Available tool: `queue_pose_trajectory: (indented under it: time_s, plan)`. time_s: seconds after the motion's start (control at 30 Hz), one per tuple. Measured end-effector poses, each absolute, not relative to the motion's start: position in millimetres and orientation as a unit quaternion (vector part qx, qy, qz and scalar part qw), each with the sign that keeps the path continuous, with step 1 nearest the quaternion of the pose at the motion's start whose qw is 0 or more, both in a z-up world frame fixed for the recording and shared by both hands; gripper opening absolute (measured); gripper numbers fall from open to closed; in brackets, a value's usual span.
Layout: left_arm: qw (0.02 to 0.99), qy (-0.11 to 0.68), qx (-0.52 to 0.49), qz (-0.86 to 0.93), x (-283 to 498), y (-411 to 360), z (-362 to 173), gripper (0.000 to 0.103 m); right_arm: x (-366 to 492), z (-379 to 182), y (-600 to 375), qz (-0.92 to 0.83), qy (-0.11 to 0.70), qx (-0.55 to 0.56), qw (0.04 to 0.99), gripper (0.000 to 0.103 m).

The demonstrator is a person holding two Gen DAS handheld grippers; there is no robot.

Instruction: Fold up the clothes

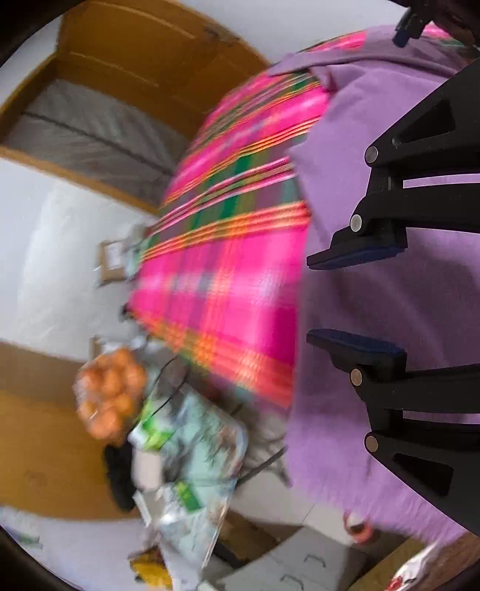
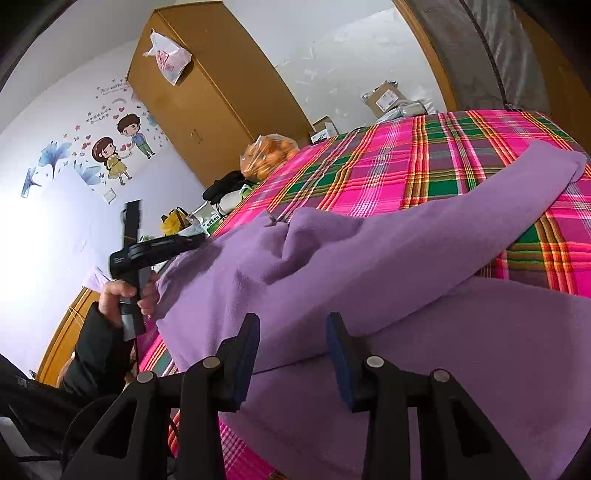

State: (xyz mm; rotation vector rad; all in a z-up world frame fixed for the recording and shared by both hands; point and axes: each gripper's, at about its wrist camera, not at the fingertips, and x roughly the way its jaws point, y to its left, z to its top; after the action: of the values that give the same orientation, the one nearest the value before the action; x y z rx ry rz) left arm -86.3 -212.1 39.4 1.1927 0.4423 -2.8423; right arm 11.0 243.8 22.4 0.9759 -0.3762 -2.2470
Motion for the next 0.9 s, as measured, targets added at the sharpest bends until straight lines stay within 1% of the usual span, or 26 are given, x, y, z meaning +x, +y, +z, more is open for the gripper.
queue_pose_trajectory:
  time_s: [0.13,0.23,0.3,0.43,0.5,0.6,0.73,0.9]
  plan:
    - [0.073,0.158,0.392,-0.903,-75,-250,37,0.034,3,19,245,-0.854,-0.154,0.373,0.328,0.038]
    - [0.061,0.158,0.403,-0.899,-66,-246,31,0.034,-1,17,244,-0.85,-0.161,0.376,0.33,0.038]
    - [0.047,0.137,0.403,-0.904,-63,-231,31,0.034,-3,16,242,-0.848,-0.164,0.379,0.332,0.038]
    - [0.053,0.066,0.409,-0.909,-76,-205,26,0.035,-4,17,240,-0.849,-0.162,0.379,0.329,0.038]
    - [0.057,0.074,0.41,-0.907,-85,-211,21,0.038,-2,18,241,-0.852,-0.162,0.376,0.326,0.038]
    - [0.066,0.105,0.413,-0.902,-95,-225,19,0.037,-1,20,246,-0.857,-0.164,0.372,0.317,0.038]
    - [0.062,0.115,0.394,-0.91,-82,-216,30,0.035,-1,20,255,-0.862,-0.17,0.371,0.301,0.038]
    - [-0.01,0.103,0.374,-0.922,-51,-173,39,0.035,-6,15,263,-0.863,-0.185,0.38,0.277,0.038]
